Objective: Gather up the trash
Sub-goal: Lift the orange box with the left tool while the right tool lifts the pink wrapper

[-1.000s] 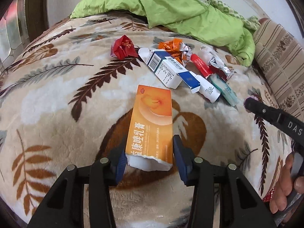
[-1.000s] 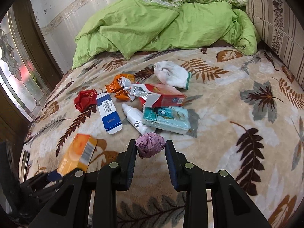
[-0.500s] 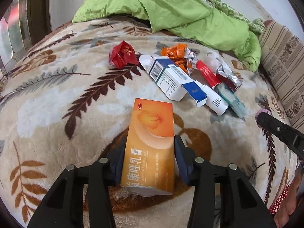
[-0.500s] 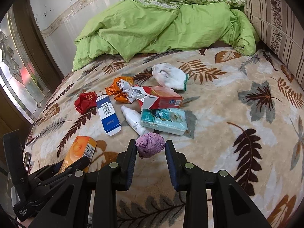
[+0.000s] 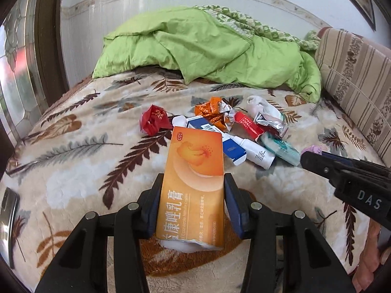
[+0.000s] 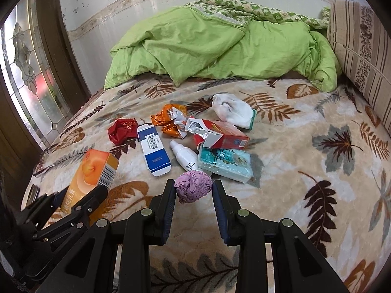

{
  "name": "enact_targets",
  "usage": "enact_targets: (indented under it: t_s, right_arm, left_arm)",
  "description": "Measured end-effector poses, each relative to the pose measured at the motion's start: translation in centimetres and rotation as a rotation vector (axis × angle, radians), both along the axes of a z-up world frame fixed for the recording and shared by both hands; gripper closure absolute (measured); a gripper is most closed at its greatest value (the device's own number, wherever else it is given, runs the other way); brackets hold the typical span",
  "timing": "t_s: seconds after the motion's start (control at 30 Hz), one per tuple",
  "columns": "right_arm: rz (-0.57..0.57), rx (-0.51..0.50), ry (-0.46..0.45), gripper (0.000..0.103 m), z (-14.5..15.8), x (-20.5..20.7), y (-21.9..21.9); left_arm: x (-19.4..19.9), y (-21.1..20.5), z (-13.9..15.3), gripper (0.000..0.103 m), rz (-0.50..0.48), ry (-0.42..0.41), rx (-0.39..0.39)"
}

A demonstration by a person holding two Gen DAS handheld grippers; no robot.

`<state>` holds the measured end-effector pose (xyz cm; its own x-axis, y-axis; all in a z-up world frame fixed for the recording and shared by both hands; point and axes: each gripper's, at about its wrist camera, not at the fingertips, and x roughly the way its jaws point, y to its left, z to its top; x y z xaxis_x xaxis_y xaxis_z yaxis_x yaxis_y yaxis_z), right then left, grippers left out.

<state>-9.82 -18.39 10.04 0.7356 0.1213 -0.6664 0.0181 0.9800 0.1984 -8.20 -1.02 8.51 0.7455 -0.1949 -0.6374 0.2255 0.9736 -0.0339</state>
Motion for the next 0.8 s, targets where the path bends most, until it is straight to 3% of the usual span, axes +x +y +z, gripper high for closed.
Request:
enact_targets:
  t_s: [0.8]
  right_arm:
    - [0.015, 0.014, 0.013, 0.07, -0.42, 0.7, 0.2]
  left_arm:
    - [-0.03, -0.85, 0.45, 0.058, 0.01, -0.051, 0.065]
